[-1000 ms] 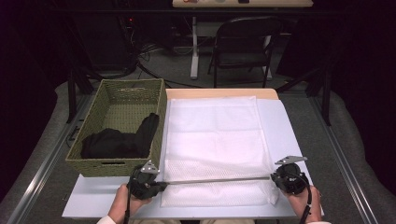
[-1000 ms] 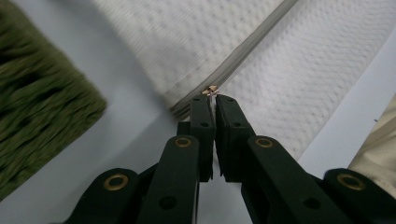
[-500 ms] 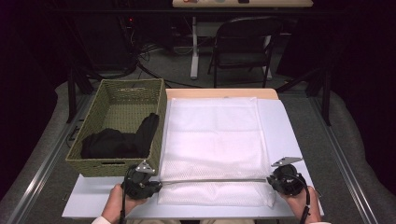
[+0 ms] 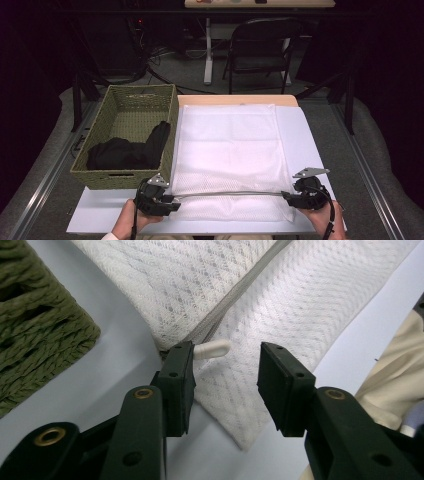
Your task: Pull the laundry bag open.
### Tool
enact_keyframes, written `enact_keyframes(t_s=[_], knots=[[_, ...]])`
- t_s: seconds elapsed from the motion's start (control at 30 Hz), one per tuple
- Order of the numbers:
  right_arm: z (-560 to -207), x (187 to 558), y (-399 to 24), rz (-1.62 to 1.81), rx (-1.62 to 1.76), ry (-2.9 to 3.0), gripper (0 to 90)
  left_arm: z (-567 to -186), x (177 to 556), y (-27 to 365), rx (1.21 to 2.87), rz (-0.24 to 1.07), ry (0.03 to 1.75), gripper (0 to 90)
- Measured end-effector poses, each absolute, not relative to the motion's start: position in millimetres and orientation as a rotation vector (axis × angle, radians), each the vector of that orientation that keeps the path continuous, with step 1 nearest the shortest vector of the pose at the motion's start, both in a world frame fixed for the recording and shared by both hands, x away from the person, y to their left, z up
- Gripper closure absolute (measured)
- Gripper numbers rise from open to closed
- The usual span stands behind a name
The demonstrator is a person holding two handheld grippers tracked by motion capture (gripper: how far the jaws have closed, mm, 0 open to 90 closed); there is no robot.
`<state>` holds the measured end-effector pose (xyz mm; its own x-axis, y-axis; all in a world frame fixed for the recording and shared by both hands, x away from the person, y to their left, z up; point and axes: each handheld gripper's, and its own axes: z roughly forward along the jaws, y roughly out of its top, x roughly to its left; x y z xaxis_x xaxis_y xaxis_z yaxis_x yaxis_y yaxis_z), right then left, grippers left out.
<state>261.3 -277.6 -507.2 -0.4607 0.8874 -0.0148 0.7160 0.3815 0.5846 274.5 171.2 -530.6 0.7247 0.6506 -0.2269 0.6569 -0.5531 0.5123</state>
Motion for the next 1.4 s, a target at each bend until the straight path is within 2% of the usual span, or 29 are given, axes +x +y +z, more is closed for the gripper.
enact_keyframes(t_s=[0.13, 0.27, 0.43, 0.57, 0.83, 0.97, 1.4], knots=[[-505, 260, -275, 0.77, 1.385, 2.316, 38.2, -527, 272, 171, 2.368, 0.071, 0.996, 45.1], [-506, 262, -268, 0.8, 1.35, 2.348, 25.3, -522, 270, 174, 2.365, 0.104, 0.992, 32.5], [-508, 265, -256, 0.8, 1.279, 2.405, 15.3, -520, 266, 183, 2.365, 0.159, 1.001, 21.0], [-508, 269, -249, 0.809, 1.238, 2.42, 13.0, -521, 263, 190, 2.357, 0.196, 1.029, 15.9], [-511, 278, -234, 0.808, 1.177, 2.458, 11.8, -521, 259, 207, 2.346, 0.216, 1.08, 12.4], [-511, 282, -226, 0.802, 1.142, 2.479, 15.0, -525, 263, 209, 2.347, 0.23, 1.097, 11.2], [-515, 292, -204, 0.785, 1.062, 2.535, 15.9, -525, 265, 204, 2.376, 0.268, 1.087, 10.3]])
